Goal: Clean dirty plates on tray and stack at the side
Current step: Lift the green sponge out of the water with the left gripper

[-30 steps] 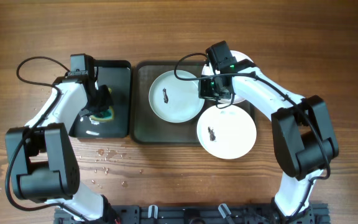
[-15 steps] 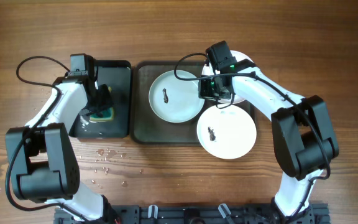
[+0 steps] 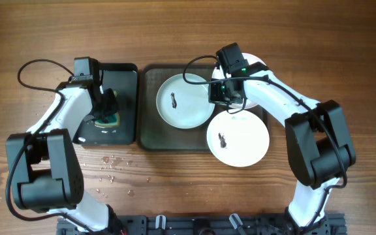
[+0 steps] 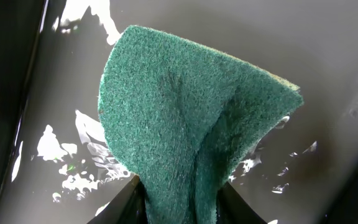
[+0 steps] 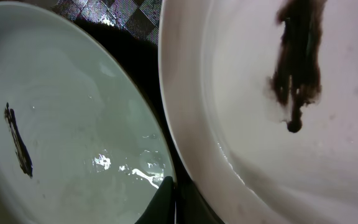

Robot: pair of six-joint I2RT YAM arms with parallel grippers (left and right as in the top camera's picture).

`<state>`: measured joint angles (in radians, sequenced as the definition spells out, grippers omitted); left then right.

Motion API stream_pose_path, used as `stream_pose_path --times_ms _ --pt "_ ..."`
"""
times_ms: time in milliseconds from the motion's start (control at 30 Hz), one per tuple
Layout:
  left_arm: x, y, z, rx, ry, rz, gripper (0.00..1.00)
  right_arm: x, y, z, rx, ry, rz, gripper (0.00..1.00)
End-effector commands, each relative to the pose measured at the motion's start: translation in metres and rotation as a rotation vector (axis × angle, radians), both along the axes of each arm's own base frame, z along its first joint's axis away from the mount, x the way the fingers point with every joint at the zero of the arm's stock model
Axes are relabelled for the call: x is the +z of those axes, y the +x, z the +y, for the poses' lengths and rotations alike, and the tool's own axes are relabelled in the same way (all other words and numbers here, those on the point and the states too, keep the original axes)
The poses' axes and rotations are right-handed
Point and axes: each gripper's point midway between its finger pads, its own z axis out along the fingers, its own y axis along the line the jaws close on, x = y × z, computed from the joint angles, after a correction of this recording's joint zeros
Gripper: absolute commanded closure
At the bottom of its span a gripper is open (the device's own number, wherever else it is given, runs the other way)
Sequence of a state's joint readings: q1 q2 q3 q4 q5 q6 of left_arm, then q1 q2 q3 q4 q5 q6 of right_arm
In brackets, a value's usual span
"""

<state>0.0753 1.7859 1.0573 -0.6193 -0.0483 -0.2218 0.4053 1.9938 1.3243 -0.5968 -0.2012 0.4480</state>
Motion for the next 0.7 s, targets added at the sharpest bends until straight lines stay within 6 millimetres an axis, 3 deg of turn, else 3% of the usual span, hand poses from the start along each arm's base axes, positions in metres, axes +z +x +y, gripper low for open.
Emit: stream_pose_path --times_ms 0,33,133,300,433,667 --pt "-0.015 -0.006 0.004 0.005 0.011 0.041 0.7 -0.006 -0.004 0.003 0.013 0.001 0.015 0.95" --pt "-0.017 -0.007 0.004 0.005 0.01 0.047 0.73 -0.006 -0.004 0.003 0.013 0.001 0.015 0.95" --pt "-0.019 -0.007 0.004 0.005 0.009 0.05 0.94 -0.006 -0.004 0.003 0.013 0.001 0.014 0.95" --pt "-0.008 -0.002 0.002 0.002 -0.002 0.023 0.96 -0.006 -0.004 0.003 0.013 0.002 0.014 0.95" --pt "0.029 0.013 0.004 -0.032 0.017 -0.087 0.96 -0.006 -0.004 0.003 0.013 0.002 0.014 0.95" --pt "0.12 0.028 0.005 -0.073 0.064 -0.362 0.96 -0.006 -0.004 0.004 0.014 0.002 0.014 0.95"
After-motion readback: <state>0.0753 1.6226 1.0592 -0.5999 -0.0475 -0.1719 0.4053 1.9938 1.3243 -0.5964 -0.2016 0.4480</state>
